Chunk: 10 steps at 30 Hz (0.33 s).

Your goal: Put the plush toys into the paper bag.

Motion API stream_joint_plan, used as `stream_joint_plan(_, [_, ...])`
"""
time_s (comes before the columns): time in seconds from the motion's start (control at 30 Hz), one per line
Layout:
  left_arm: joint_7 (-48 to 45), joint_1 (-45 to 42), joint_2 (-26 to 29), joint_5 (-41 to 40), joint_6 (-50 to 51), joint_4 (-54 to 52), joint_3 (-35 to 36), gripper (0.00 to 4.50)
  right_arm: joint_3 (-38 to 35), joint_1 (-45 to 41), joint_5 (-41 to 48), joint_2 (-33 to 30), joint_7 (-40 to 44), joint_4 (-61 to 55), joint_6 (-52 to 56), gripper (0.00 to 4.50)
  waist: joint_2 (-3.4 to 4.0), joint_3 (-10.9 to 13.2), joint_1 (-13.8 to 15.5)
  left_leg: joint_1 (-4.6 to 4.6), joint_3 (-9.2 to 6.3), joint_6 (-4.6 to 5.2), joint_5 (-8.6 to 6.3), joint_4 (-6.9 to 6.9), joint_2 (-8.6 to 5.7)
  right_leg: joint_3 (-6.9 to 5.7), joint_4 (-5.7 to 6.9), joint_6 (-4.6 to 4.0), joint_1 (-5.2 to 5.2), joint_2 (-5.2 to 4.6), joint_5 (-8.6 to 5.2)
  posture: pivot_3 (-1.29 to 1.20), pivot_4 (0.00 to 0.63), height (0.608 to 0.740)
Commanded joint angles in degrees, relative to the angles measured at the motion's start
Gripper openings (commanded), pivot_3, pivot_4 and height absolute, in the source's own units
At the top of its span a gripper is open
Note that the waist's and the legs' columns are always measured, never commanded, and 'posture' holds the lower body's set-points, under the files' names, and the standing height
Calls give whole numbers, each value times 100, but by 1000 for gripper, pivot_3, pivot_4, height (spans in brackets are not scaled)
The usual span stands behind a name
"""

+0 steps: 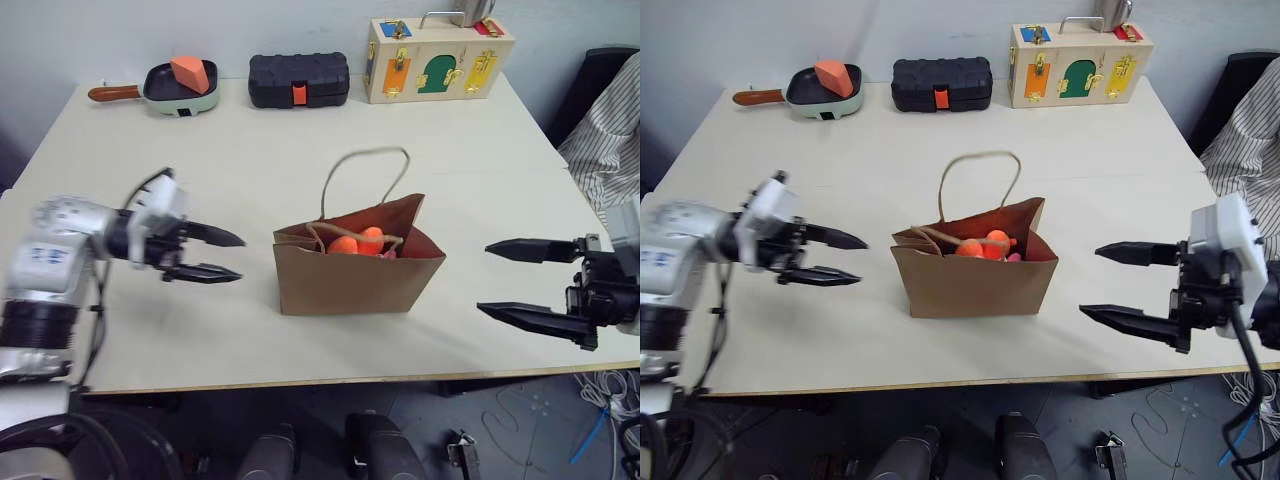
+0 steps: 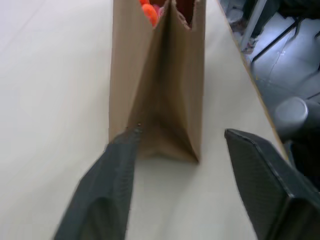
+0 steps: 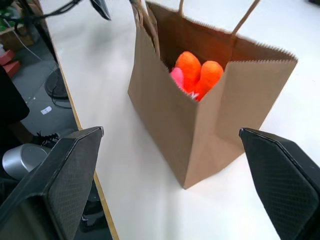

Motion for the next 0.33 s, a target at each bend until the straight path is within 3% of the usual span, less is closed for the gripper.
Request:
stream_joint_plan(0.03, [-10, 820, 750, -647, 1029, -729, 1298, 4424, 161, -542, -86, -319, 496, 681, -258, 4500, 7, 4, -12, 1, 2, 1, -1, -2, 0, 2, -1, 0, 0, 0, 0, 0, 150, 740])
stream_joint_plan(0.2, [152, 1670, 1095, -1200, 1929, -1139, 2744, 4487, 654, -1454, -312, -603, 1098, 1791, -501, 4500, 22, 14, 32, 0, 0, 2, -1, -3, 2, -4, -10, -5, 6, -1, 2, 0, 150, 740])
stream_joint_plan(0.33, [457, 1796, 940, -1166, 1706, -1337, 2969, 4487, 1020, -1950, -593, -673, 1473, 2384, -706, 4500, 23, 15, 49, 0, 1, 5, -2, -3, 1, -5, -19, -6, 9, -4, 2, 0, 150, 740])
